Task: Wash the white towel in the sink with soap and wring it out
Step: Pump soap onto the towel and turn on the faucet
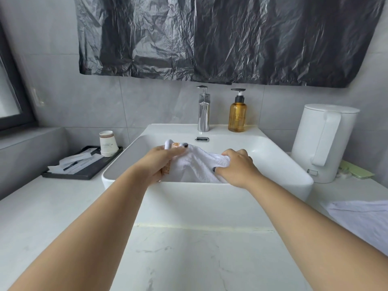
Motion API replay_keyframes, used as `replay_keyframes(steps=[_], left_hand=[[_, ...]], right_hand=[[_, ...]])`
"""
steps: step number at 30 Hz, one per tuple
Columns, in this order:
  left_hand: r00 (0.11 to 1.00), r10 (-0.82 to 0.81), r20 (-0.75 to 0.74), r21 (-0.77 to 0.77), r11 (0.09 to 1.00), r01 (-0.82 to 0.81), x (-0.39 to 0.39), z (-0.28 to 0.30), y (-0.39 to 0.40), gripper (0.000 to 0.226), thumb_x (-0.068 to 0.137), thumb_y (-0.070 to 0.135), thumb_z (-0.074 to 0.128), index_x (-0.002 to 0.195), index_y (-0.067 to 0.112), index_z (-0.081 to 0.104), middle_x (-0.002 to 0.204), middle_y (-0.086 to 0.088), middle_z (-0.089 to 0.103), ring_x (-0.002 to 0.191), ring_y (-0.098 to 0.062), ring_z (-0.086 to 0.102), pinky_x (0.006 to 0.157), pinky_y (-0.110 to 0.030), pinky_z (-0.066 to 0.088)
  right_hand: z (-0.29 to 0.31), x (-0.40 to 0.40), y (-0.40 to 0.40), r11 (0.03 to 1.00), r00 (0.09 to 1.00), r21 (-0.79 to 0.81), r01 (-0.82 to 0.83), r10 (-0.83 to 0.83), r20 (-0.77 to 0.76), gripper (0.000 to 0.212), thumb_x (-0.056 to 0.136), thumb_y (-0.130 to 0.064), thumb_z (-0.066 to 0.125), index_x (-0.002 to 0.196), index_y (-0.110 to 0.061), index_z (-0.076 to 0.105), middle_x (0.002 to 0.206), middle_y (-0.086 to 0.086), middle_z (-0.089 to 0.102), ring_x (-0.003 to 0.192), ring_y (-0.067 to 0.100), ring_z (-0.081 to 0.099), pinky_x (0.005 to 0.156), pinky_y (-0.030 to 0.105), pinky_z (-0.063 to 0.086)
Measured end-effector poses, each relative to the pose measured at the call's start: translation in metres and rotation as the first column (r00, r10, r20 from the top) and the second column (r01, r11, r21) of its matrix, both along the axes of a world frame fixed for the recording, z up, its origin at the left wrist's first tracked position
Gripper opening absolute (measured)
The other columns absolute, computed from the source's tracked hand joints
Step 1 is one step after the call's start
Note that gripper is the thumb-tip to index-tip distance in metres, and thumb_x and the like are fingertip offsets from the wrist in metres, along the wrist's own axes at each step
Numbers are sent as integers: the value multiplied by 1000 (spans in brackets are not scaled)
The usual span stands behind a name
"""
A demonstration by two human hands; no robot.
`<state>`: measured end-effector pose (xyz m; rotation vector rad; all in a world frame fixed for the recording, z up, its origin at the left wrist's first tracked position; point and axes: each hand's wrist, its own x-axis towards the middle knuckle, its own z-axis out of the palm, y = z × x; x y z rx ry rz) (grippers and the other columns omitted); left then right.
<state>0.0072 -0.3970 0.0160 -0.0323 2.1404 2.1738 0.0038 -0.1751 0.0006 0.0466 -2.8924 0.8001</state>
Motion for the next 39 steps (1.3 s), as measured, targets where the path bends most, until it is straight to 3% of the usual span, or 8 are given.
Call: replay_keyframes(steps=[7, 10, 14, 20, 27, 35, 37, 39], left_hand=[[994, -99, 54, -475, 873, 113, 0, -4, 11, 28, 60, 37, 93, 81, 24, 78, 79, 5, 69, 66, -12, 65, 67, -20, 49], [983, -97, 155, -574, 801, 169, -4, -4, 17, 55, 61, 38, 91, 109, 21, 71, 93, 2, 74, 71, -12, 71, 68, -21, 55], [986, -148, 73, -339, 926, 164, -19, 3, 18, 44, 75, 34, 80, 112, 11, 71, 110, -17, 73, 98, -32, 71, 96, -41, 51], [995, -89, -55, 11, 996, 89, -46, 30, 40, 41, 82, 32, 75, 111, 10, 56, 100, -14, 62, 86, -26, 65, 85, -37, 49], [890, -456, 5, -61, 888, 456, -64, 43, 66, 58, 70, 26, 87, 121, 6, 68, 117, -14, 72, 109, -30, 69, 101, -44, 51], [901, -433, -35, -10, 901, 433, -107, 35, 72, 33, 94, 16, 64, 126, 6, 63, 119, -15, 71, 111, -25, 69, 103, -43, 50], [926, -375, -47, 61, 924, 378, -117, 27, 72, 30, 98, 13, 57, 125, 2, 61, 120, -18, 70, 109, -27, 69, 101, -43, 51], [959, -282, -35, 133, 950, 284, -123, 22, 75, 26, 98, 15, 57, 119, 1, 64, 112, -17, 73, 104, -28, 71, 95, -41, 54]], right_hand=[[-7, -3, 2, 999, 989, -50, 18, -26, -147, 12, 87, -20, 49, 94, -17, 60, 110, 11, 54, 107, 30, 50, 90, 42, 48], [-8, -2, 1, 995, 976, -96, 19, -39, -215, 15, 89, -19, 51, 92, -15, 64, 105, 10, 56, 102, 30, 52, 88, 42, 48], [0, -7, 9, 968, 971, -244, 56, -110, -214, 27, 87, -15, 51, 61, -17, 44, 76, 6, 52, 74, 27, 46, 57, 31, 36], [53, -23, 29, 950, 945, -288, 122, -200, -259, 37, 88, -12, 49, 55, -14, 32, 55, 3, 35, 57, 22, 31, 50, 32, 21], [105, -54, 40, 959, 898, -237, 157, -238, -369, 41, 87, -13, 51, 51, -18, 30, 54, 1, 33, 53, 18, 29, 48, 33, 20], [102, -91, 47, 928, 979, -361, 89, -148, -141, 28, 77, -24, 61, 57, -14, 44, 60, 7, 41, 63, 26, 39, 58, 31, 31], [95, -97, 48, 886, 989, -459, 62, -115, -89, 27, 80, -26, 65, 95, -4, 66, 87, 19, 60, 89, 40, 58, 79, 39, 46], [84, -102, 50, 862, 999, -506, 42, -45, 6, 36, 84, -30, 66, 118, -18, 61, 116, 7, 63, 115, 26, 57, 99, 42, 43]])
